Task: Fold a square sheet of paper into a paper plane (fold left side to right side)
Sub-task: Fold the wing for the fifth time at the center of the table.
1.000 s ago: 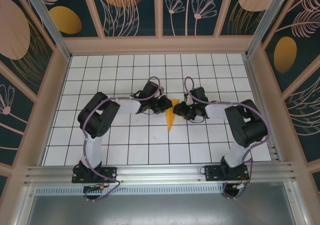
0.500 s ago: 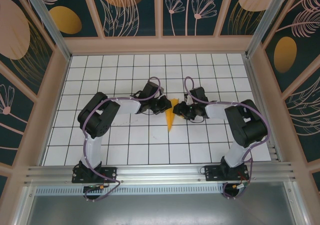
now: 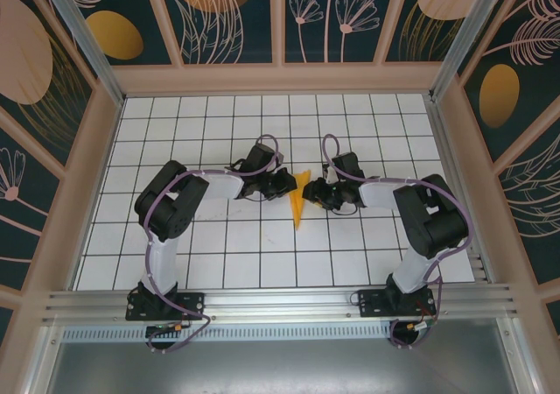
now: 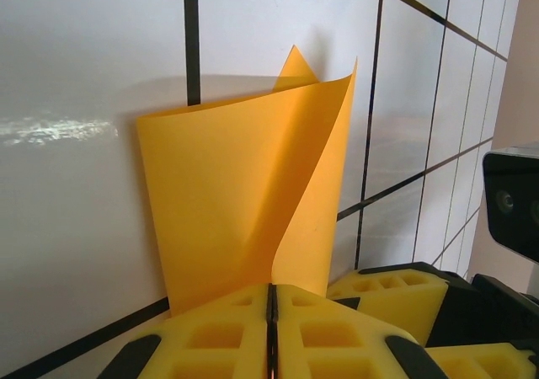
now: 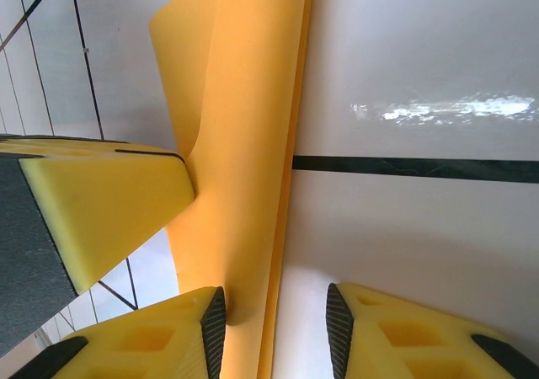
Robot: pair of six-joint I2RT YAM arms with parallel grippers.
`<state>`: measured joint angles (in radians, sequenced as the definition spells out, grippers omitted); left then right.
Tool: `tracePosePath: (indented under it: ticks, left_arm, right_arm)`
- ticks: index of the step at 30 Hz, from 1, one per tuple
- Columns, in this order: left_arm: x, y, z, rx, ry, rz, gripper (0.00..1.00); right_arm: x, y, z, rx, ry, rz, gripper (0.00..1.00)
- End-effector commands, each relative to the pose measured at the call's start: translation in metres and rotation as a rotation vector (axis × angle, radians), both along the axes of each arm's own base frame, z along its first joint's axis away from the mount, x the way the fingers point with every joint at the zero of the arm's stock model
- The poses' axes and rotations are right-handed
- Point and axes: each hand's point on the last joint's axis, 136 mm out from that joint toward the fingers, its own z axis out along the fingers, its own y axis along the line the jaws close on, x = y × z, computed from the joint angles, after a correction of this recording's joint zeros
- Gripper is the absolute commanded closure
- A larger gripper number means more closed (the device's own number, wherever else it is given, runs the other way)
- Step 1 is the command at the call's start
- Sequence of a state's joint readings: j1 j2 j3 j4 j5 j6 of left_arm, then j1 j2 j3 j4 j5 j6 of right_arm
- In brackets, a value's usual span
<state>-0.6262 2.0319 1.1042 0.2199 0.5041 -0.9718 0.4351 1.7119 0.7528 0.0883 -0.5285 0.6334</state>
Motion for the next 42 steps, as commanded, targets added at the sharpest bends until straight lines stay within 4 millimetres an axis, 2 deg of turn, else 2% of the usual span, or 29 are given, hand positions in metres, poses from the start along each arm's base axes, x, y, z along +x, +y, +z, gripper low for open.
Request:
tracePosePath:
  ticks: [1,11,19,23,29,35,42]
  left_arm:
    - [0.001,0.008,0.003,0.014,-0.030,-0.005,0.89]
    - [0.003,0.012,0.001,0.022,-0.033,0.004,0.89]
    - [0.003,0.015,-0.003,0.032,-0.027,0.010,0.89]
    - [0.003,0.017,-0.006,0.039,-0.024,0.015,0.89]
    - [0.004,0.016,-0.011,0.042,-0.020,0.016,0.89]
    - [0.006,0.017,-0.014,0.044,-0.019,0.021,0.89]
    - [0.007,0.016,-0.016,0.041,-0.016,0.021,0.89]
  right_arm:
    - [-0.008,0.009,0.000,-0.006,-0.010,0.049,0.59]
    - [-0.010,0.001,0.010,-0.015,-0.045,0.030,0.53]
    - [-0.010,-0.005,0.019,-0.003,-0.064,0.019,0.53]
    - [-0.011,-0.002,0.031,0.036,-0.096,0.037,0.53]
    - [-0.023,0.007,0.052,0.170,-0.122,0.080,0.62]
    - [-0.038,0.014,0.053,0.232,-0.102,0.108,0.76]
    - [-0.049,0.026,0.049,0.259,-0.082,0.131,0.77]
